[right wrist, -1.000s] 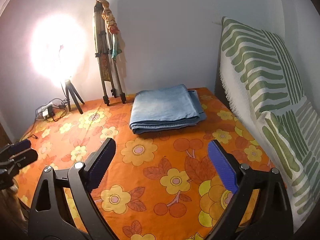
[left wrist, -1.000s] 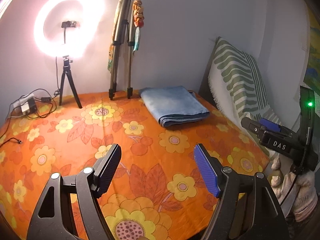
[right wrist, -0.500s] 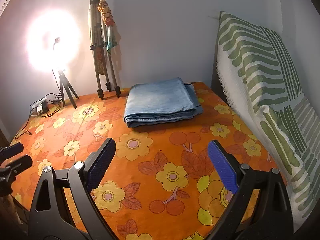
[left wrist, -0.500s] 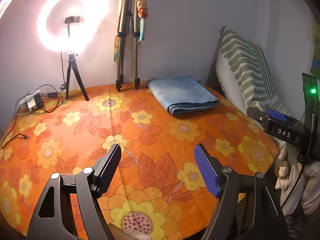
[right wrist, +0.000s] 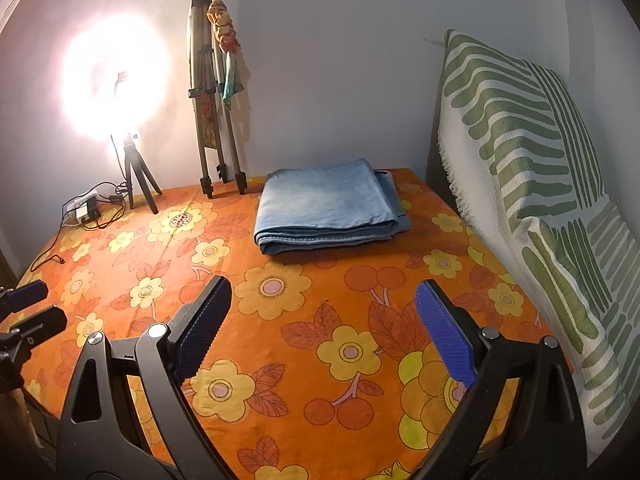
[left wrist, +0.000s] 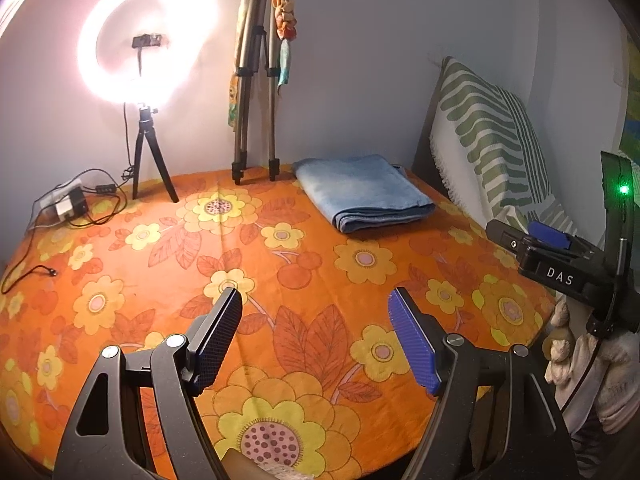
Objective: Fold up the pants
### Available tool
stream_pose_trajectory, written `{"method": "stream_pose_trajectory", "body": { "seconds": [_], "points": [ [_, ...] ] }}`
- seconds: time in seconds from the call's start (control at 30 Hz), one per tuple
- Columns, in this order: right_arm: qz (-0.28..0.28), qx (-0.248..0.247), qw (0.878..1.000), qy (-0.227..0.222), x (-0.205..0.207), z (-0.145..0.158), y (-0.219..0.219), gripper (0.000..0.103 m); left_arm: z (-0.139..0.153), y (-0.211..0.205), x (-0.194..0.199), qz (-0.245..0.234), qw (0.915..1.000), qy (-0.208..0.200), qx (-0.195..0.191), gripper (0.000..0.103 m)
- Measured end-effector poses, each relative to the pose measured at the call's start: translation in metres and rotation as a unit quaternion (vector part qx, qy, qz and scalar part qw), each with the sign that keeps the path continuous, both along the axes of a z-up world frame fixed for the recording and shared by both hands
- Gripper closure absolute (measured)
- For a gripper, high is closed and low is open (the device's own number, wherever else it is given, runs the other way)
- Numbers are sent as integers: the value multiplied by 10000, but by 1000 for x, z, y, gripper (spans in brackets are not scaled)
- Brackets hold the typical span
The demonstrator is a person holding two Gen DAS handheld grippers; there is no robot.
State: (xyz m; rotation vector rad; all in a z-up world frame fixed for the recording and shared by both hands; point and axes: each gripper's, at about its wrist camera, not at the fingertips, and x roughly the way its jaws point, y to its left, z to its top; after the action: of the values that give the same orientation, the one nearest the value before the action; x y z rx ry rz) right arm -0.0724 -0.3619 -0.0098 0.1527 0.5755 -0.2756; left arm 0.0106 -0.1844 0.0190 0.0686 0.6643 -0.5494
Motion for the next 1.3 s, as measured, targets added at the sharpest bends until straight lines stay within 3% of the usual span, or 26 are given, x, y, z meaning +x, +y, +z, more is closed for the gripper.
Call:
{"method": "stream_pose_trajectory", "body": {
  "seconds": [1.3],
  "points": [
    [21, -6, 10000, 38, 0, -3, -1, 8, 1, 0, -2, 1, 10000, -19, -13, 27]
  ]
}}
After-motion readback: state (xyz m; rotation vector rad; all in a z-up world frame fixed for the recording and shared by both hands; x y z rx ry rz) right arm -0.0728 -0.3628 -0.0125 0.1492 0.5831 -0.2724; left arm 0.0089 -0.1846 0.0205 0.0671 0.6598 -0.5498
